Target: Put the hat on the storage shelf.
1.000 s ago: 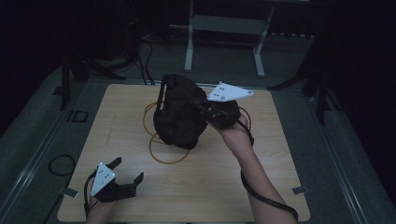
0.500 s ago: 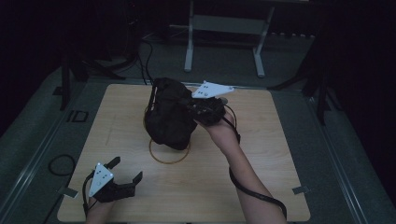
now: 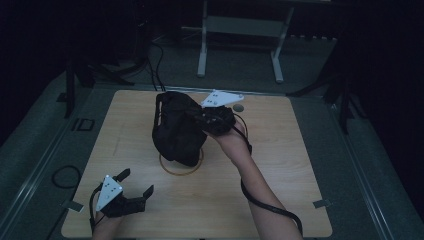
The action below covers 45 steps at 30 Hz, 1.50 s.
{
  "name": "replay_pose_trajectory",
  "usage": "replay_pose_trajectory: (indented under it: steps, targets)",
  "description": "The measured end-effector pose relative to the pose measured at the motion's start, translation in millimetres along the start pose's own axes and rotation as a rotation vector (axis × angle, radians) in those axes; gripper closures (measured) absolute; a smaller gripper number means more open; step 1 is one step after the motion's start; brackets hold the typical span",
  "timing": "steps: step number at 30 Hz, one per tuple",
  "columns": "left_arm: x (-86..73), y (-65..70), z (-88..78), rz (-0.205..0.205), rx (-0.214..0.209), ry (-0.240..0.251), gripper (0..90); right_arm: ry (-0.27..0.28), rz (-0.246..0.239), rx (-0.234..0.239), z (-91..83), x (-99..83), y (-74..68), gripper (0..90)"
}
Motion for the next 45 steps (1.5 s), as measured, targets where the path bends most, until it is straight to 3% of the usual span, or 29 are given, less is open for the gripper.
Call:
replay_pose_trajectory:
  steps: [4,9,23,30,37,40,45]
  targets:
    - [0.5,2.5,0.3,0.002,-0.011,0.001,2.8,-0.01,-0.004,-0.009,2.9,-1.8,1.2,75.7]
    - [-0.1,2.4,-0.2,-0.001,-0.012,0.001,2.8,-0.024,0.026,0.02,6.0,-4.6,3.0,70.6]
    - [0.8,1.5,-1.3,-0.011,-0.013,0.005,2.8,-0.013,0.014,0.044,-3.6,-1.4,0.4,61.9]
    - [1.7,3.9,-1.2,-0.002,-0.016,0.018,4.0,-0.031,-0.003,0.072,-12.4,-9.2,-0.8,43.7]
    - [1.0,3.7,-1.0,-0.002,-0.015,0.009,3.5,-0.011,0.029,0.095,-21.3,-14.9,2.3,27.9]
    - [-0.1,5.1,-0.2,0.003,-0.027,-0.001,3.5,-0.001,0.047,0.137,-26.0,-18.5,3.2,18.1]
    - [-1.8,6.8,1.4,0.003,-0.037,-0.02,2.9,-0.006,0.05,0.132,-31.0,-29.3,5.9,14.5]
Point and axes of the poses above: each handheld gripper's, and its own axes: z roughly forward along the jaws, x roughly out of its top, y roughly to its right, the point moved 6 cm from there along z, roughly forward along the jaws, and after that the axes turned 5 degrees about z, right-handed, at the moved point
